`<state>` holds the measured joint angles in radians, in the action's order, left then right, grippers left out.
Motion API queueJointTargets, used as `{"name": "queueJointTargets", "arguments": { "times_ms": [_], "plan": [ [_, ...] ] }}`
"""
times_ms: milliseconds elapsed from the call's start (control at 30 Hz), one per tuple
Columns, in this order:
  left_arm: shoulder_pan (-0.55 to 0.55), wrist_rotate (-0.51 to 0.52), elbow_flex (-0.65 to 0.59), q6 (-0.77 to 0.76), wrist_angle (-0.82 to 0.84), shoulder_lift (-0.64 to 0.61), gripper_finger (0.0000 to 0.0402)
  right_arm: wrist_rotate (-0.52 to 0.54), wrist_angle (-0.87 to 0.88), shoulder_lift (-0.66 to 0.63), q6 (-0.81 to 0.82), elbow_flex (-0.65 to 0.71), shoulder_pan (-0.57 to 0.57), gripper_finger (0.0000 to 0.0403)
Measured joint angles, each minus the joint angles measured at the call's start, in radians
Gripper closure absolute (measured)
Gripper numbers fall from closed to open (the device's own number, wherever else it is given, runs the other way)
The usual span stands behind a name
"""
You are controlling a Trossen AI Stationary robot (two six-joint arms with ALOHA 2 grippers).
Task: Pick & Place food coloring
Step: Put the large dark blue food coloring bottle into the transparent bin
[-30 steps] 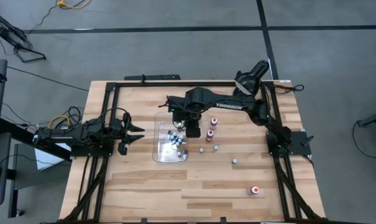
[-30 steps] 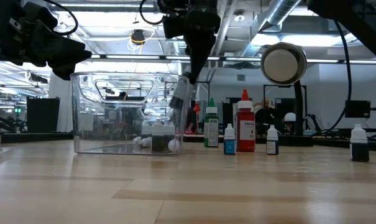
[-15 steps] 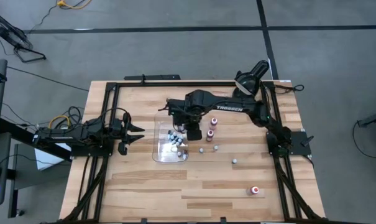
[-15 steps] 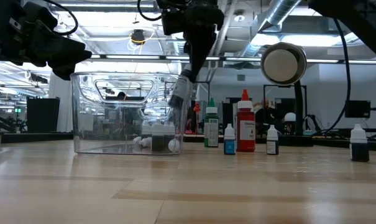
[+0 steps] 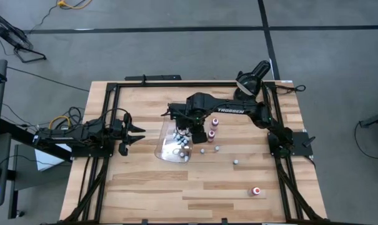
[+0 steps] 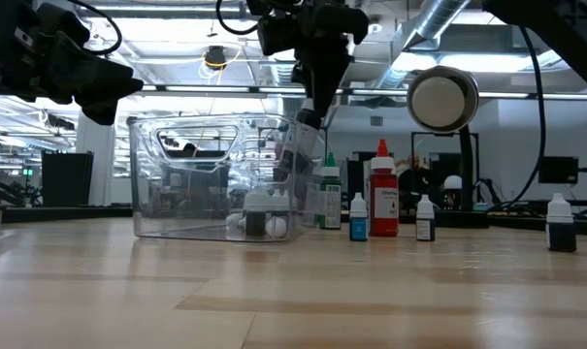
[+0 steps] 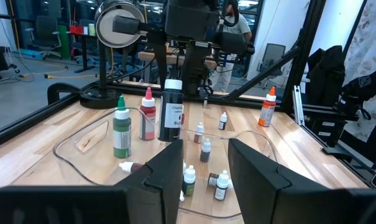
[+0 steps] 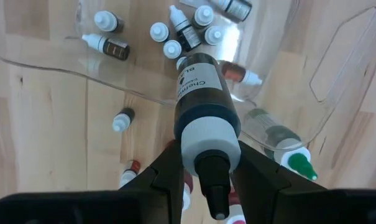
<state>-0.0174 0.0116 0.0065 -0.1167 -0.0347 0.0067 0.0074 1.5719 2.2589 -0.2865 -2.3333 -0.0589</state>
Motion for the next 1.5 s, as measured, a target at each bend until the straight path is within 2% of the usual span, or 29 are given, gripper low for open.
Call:
{"name": "queueJointTargets", "arguments": {
  "times_ms": [500,1000,1500],
  "plan": [
    [0.000,0.000,0.000,0.000,0.000,0.000,0.0284,0.025,-0.013,0.006,0.085,0.000,-0.012,0.0300],
    [0.000,0.000,0.000,0.000,0.000,0.000,0.0284,0.025,-0.037,0.104,0.078,0.000,-0.013,0.0300],
    [0.000,0.000,0.000,0.000,0.000,0.000,0.0284,0.046,-0.001,0.103,0.077,0.000,-0.057,0.0300]
  ]
}}
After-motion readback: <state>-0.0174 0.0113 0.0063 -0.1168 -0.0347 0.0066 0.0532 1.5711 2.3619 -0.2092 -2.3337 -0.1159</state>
